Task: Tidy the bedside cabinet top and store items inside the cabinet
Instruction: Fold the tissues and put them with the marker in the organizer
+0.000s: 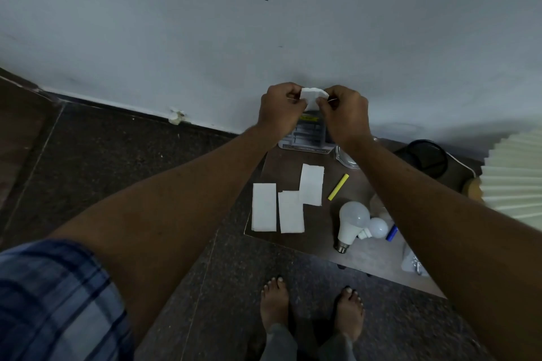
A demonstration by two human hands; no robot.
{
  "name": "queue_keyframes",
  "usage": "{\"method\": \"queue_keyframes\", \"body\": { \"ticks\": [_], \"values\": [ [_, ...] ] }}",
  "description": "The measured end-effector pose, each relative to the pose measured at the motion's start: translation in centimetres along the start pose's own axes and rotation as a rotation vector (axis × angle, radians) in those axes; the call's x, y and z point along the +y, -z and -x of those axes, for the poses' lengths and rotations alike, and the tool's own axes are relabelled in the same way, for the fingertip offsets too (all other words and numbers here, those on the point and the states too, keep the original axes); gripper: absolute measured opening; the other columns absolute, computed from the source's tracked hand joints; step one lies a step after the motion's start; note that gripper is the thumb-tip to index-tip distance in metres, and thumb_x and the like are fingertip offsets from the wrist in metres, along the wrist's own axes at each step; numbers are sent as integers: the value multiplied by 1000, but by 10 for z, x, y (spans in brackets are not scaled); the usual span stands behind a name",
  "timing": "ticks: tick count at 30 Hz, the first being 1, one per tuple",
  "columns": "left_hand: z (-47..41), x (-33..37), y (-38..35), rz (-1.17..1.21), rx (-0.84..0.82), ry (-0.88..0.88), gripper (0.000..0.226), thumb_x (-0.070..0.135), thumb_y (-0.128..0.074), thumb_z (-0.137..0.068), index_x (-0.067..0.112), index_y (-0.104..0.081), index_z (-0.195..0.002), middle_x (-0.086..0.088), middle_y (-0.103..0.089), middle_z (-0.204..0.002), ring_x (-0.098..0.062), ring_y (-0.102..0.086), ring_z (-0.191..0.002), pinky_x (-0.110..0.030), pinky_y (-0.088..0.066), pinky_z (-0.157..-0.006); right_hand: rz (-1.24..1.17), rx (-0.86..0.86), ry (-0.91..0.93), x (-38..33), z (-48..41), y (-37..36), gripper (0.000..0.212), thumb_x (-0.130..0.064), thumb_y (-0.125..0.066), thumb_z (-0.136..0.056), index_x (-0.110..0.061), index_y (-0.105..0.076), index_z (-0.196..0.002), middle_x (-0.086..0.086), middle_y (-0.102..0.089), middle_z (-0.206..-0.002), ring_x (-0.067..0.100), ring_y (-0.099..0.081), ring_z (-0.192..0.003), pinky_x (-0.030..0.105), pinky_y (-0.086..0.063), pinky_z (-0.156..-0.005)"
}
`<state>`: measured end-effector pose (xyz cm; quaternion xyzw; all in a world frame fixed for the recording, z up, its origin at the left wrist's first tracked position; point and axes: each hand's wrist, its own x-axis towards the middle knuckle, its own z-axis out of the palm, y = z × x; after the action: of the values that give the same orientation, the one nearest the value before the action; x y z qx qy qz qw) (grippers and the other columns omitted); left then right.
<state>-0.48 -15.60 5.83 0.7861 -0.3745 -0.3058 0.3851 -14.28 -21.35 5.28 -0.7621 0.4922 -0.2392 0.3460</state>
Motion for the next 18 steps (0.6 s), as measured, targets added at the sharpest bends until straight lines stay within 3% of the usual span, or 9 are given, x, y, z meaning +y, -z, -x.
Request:
{"method": "queue_keyframes", "body": {
  "ticks": [10,18],
  "values": [
    [-5,-7,-7,1,-13,-8,26,6,-71,-86,9,-76,-112,-5,-77,-101,-14,-72,-89,-29,-59,-89,24,-34,-65,16,2,-6,16,-19,-64,-96,-10,-74,-103,6,-74,-90,20,-67,-80,35,-56,-77],
    [-9,-15,-7,55,12,40,33,1,-68,-86,6,-73,-118,-6,-75,-108,-15,-71,-102,-31,-56,-98,57,-68,-71,15,0,-10,20,-25,-71,-91,-16,-74,-108,1,-74,-104,18,-69,-92,41,-59,-87]
  ]
}}
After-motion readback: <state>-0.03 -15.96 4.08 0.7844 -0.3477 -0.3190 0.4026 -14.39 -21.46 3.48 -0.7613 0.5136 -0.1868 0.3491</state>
